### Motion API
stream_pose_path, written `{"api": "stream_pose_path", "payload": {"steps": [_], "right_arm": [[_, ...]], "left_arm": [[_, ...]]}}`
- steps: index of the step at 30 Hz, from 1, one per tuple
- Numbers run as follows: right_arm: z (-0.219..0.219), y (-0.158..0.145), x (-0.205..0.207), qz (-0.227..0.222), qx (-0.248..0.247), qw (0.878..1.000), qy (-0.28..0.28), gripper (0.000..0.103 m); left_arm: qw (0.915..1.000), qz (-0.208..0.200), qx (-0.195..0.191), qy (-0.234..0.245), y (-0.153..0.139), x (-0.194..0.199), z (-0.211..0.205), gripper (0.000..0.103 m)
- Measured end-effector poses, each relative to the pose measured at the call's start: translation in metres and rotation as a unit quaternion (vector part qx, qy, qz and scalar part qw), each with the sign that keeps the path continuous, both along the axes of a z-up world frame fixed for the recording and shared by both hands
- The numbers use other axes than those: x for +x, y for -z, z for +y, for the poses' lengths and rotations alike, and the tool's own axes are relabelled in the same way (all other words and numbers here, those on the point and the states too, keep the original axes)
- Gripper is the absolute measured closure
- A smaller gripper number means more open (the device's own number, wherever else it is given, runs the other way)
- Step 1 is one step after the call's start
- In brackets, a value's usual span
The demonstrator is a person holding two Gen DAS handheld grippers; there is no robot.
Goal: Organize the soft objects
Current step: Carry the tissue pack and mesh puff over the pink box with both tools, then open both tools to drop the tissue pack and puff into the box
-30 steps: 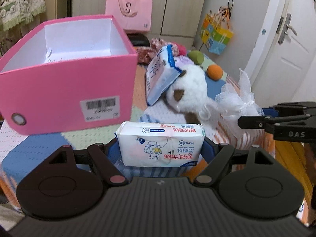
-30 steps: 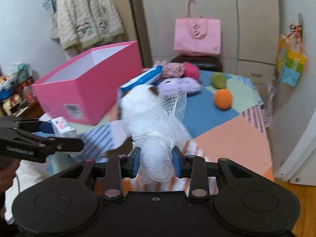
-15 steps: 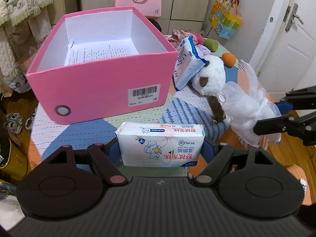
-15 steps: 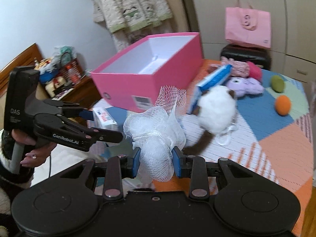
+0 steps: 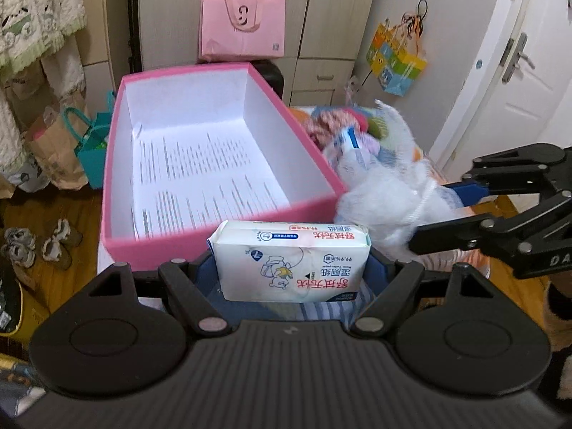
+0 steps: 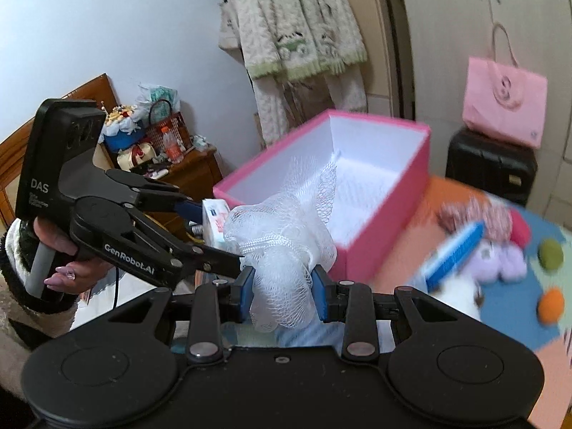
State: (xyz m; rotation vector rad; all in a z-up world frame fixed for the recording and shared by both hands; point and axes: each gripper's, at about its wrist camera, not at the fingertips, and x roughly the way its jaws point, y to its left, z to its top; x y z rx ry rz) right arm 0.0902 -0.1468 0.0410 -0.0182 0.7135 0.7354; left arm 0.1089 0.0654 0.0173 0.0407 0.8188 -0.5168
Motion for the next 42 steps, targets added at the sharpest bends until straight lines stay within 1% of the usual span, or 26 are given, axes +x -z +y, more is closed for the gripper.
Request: {"api": "stream_pose_path", "payload": {"steps": [3, 7, 10, 13, 15, 18, 23, 26, 27, 29, 33, 35, 38, 39, 40, 42], "right_arm": [[0.012, -0.006, 0.02, -0.018, -0.005, 1.0, 0.005, 0.065], [0.024, -0.009, 0.051, -0.039, -0.013, 0.999, 0.01, 0.065], [0.031, -0.008, 0.077, -0.048, -0.022, 0.999, 0.011, 0.065], [0.039, 0.0, 0.105, -0.054, -0.043, 0.998, 0.008, 0.065], [0.044, 0.008, 0.124, -0.05, -0.059, 0.997, 0.014, 0.065], [0.049, 0.02, 0.147, -0.042, -0.078, 0.996, 0.015, 0.065], [0.048, 0.038, 0.176, -0.013, -0.089, 0.996, 0.015, 0.064], [0.05, 0.044, 0.182, -0.003, -0.094, 0.996, 0.005, 0.065], [0.051, 0.046, 0.182, -0.004, -0.099, 0.995, -0.001, 0.065], [0.054, 0.045, 0.178, -0.019, -0.114, 0.993, -0.013, 0.062], [0.056, 0.044, 0.177, -0.024, -0.124, 0.992, -0.017, 0.062], [0.054, 0.043, 0.177, -0.024, -0.122, 0.992, -0.021, 0.06], [0.05, 0.038, 0.174, -0.025, -0.113, 0.993, -0.022, 0.056], [0.047, 0.035, 0.171, -0.027, -0.108, 0.994, -0.02, 0.053], [0.045, 0.033, 0.17, -0.029, -0.104, 0.994, -0.017, 0.05], [0.042, 0.03, 0.168, -0.031, -0.097, 0.995, -0.015, 0.049]], "left_arm": [[1.0, -0.007, -0.004, 0.0, -0.007, 0.019, 0.005, 0.024], [0.9998, -0.008, -0.008, -0.016, -0.011, 0.053, 0.011, 0.024], [0.9995, 0.004, -0.013, -0.029, -0.006, 0.083, 0.013, 0.024], [0.9984, 0.029, -0.02, -0.045, 0.004, 0.115, 0.014, 0.024], [0.9972, 0.045, -0.019, -0.057, 0.014, 0.136, 0.013, 0.024], [0.9954, 0.062, -0.001, -0.074, 0.03, 0.162, 0.01, 0.024], [0.9929, 0.083, 0.031, -0.079, 0.047, 0.192, 0.002, 0.025], [0.9906, 0.105, 0.044, -0.077, 0.055, 0.202, -0.001, 0.025], [0.9901, 0.107, 0.052, -0.074, 0.057, 0.203, -0.002, 0.025], [0.9895, 0.109, 0.058, -0.074, 0.057, 0.202, -0.003, 0.024], [0.9879, 0.115, 0.068, -0.079, 0.057, 0.201, -0.005, 0.024], [0.9874, 0.12, 0.067, -0.078, 0.056, 0.2, -0.005, 0.023], [0.9875, 0.127, 0.057, -0.074, 0.053, 0.196, -0.003, 0.022], [0.9877, 0.128, 0.054, -0.072, 0.052, 0.196, -0.002, 0.021], [0.9881, 0.127, 0.052, -0.069, 0.051, 0.194, -0.002, 0.02], [0.9898, 0.117, 0.052, -0.063, 0.047, 0.19, -0.003, 0.017]]}}
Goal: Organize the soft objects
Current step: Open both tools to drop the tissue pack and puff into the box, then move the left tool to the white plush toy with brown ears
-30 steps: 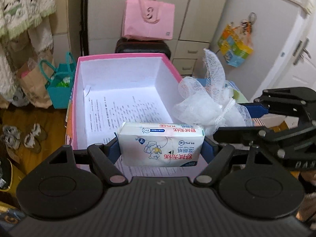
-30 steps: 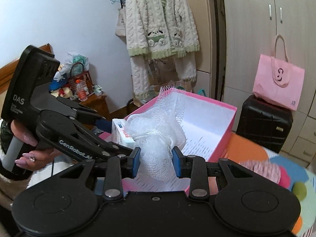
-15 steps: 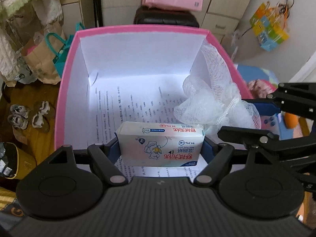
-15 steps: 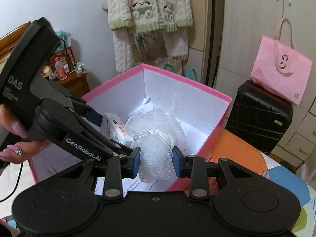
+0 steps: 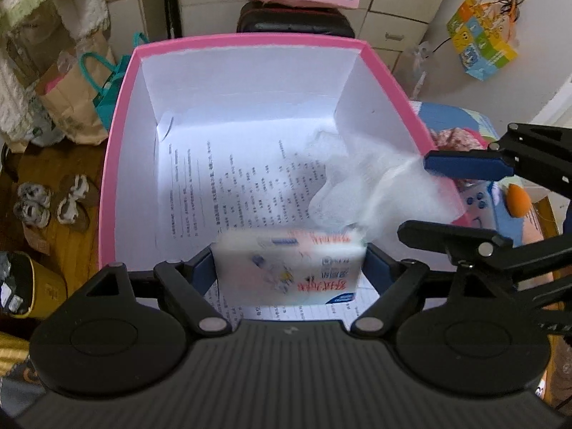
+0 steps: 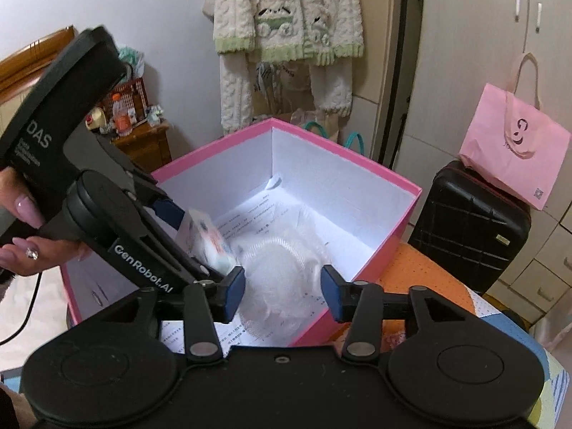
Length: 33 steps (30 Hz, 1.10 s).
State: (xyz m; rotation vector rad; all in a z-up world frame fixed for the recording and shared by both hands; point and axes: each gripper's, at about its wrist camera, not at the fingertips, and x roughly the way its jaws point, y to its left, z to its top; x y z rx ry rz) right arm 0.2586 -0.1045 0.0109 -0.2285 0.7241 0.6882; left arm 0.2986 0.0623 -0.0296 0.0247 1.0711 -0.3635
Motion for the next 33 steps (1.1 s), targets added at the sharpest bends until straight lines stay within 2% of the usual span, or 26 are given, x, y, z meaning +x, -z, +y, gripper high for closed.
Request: {"api": "stream_pose_path", "payload": {"steps": [4, 9, 14, 20, 25, 33], "right_arm": [[-0.01, -0.004, -0.004, 0.009, 0.023, 1.0, 0.012, 0.049], [-0.026, -0.016, -0.021, 0.019, 0.056, 0.998, 0.013, 0.049], [-0.046, -0.034, -0.053, 0.004, 0.064, 0.998, 0.025, 0.049], [-0.083, -0.046, -0.097, -0.02, 0.058, 0.996, 0.06, 0.048], [-0.109, -0.049, -0.132, -0.034, 0.043, 0.995, 0.088, 0.045], [-0.134, -0.036, -0.185, -0.043, 0.018, 0.994, 0.094, 0.041]], "left_arm": [[0.9993, -0.027, 0.024, 0.01, -0.011, -0.005, -0.006, 0.013], [0.9984, -0.049, 0.016, 0.023, -0.032, -0.024, -0.001, 0.013], [0.9951, -0.088, 0.012, 0.044, -0.059, -0.063, 0.002, 0.013], [0.9869, -0.137, 0.004, 0.085, -0.085, -0.118, -0.003, 0.013], [0.982, -0.15, -0.012, 0.114, -0.091, -0.153, -0.019, 0.013], [0.9751, -0.148, -0.017, 0.165, -0.077, -0.193, -0.063, 0.014]]}}
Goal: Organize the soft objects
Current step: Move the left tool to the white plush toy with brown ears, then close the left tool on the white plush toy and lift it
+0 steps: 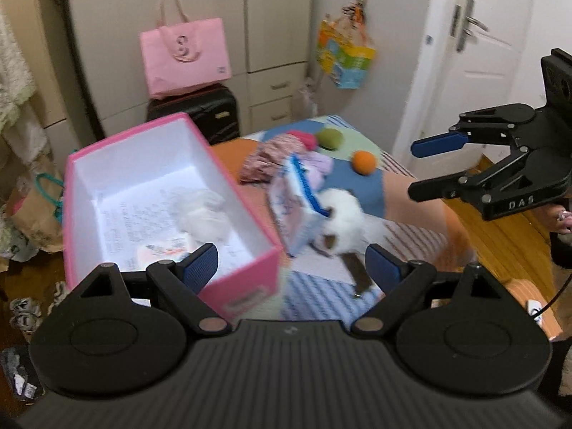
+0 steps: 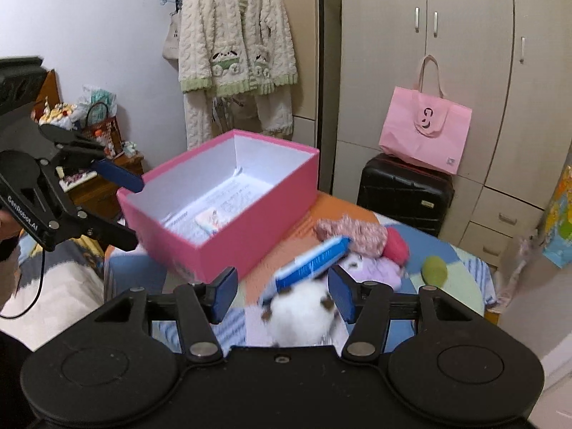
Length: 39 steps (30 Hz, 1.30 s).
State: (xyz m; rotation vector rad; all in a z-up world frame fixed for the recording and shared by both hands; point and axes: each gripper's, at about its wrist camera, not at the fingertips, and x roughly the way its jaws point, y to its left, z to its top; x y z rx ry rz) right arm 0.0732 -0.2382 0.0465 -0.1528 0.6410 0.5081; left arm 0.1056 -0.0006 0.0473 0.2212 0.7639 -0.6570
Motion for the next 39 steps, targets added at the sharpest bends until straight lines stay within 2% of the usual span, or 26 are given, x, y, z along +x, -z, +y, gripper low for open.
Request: {"api": "stream_pose_path", "payload": {"steps": [9, 17, 21, 25, 31, 36, 39], "right_arm": [[-0.007, 0.034, -0.035, 0.002, -0.018, 1.0, -0.022, 0.031], [-0.014, 0.076, -0.03, 0.018, -0.003, 0.999, -0.035, 0.03], [-0.017, 0.095, -0.025, -0.002, 0.006, 0.999, -0.031, 0.03], [-0.018, 0.115, -0.01, -0.028, 0.007, 0.999, -0.014, 0.03], [-0.017, 0.14, 0.019, -0.027, 0.018, 0.999, 0.011, 0.03], [-0.008, 0.147, 0.028, -0.039, 0.018, 0.999, -0.002, 0.03], [-0.003, 0.149, 0.033, -0.049, 0.02, 0.999, -0.008, 0.029]], "left_arm": [[0.9987, 0.027, 0.011, 0.041, 0.027, -0.023, -0.044, 0.013], [0.9966, 0.056, -0.026, 0.053, 0.056, -0.019, -0.066, 0.013], [0.9961, 0.064, -0.049, 0.036, 0.072, -0.008, -0.073, 0.014], [0.9983, 0.042, -0.04, 0.004, 0.09, 0.006, -0.083, 0.015], [0.997, 0.052, -0.053, -0.024, 0.112, 0.028, -0.093, 0.016], [0.9924, 0.081, -0.084, -0.039, 0.128, 0.04, -0.095, 0.017], [0.9892, 0.082, -0.107, -0.058, 0.134, 0.042, -0.096, 0.017]]}}
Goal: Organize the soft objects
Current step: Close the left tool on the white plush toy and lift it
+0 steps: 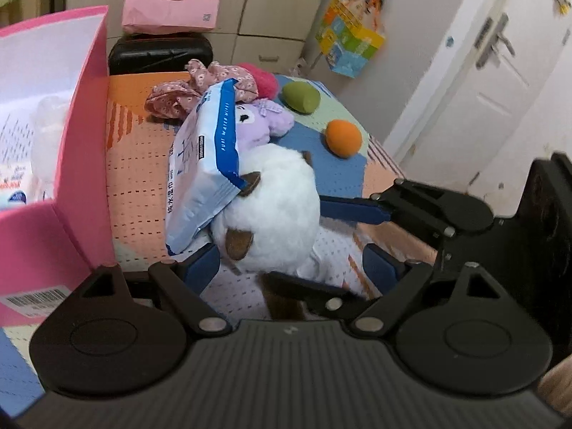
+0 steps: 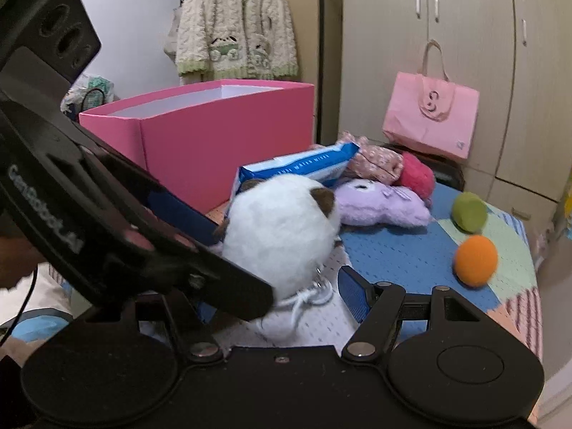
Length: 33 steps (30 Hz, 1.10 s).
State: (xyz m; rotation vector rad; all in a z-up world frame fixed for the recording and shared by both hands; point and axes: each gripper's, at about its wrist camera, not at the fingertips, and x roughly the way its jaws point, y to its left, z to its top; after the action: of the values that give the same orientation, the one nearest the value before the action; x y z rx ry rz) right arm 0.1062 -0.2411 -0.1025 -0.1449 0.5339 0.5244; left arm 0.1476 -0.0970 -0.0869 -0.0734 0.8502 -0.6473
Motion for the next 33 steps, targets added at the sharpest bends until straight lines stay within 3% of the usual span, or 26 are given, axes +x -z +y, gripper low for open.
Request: {"api": "stream_pose_path", "payload": {"steps": [9, 13, 16, 20, 33], "right_arm": [[0.017, 0.01, 0.012, -0.011, -0.008, 1.0, 0.007, 0.028], [0.017, 0.014, 0.016, -0.006, 0.011, 1.0, 0.025, 0.028], [0.015, 0.015, 0.012, -0.011, 0.023, 0.999, 0.035, 0.03], [0.008, 0.017, 0.006, -0.012, 0.052, 0.997, 0.053, 0.035], [0.007, 0.01, -0.018, -0.011, 0.058, 0.995, 0.084, 0.036]], "left_arm": [[0.9936, 0.002, -0.075, -0.084, 0.02, 0.003, 0.005, 0.017], [0.9902, -0.005, -0.085, -0.111, 0.03, 0.002, 0.006, 0.017], [0.9893, -0.019, -0.082, -0.119, 0.032, 0.0, 0.007, 0.029], [0.9902, -0.027, -0.077, -0.114, 0.033, -0.003, 0.005, 0.036], [0.9935, -0.031, -0.075, -0.08, 0.024, -0.02, 0.005, 0.036]]}}
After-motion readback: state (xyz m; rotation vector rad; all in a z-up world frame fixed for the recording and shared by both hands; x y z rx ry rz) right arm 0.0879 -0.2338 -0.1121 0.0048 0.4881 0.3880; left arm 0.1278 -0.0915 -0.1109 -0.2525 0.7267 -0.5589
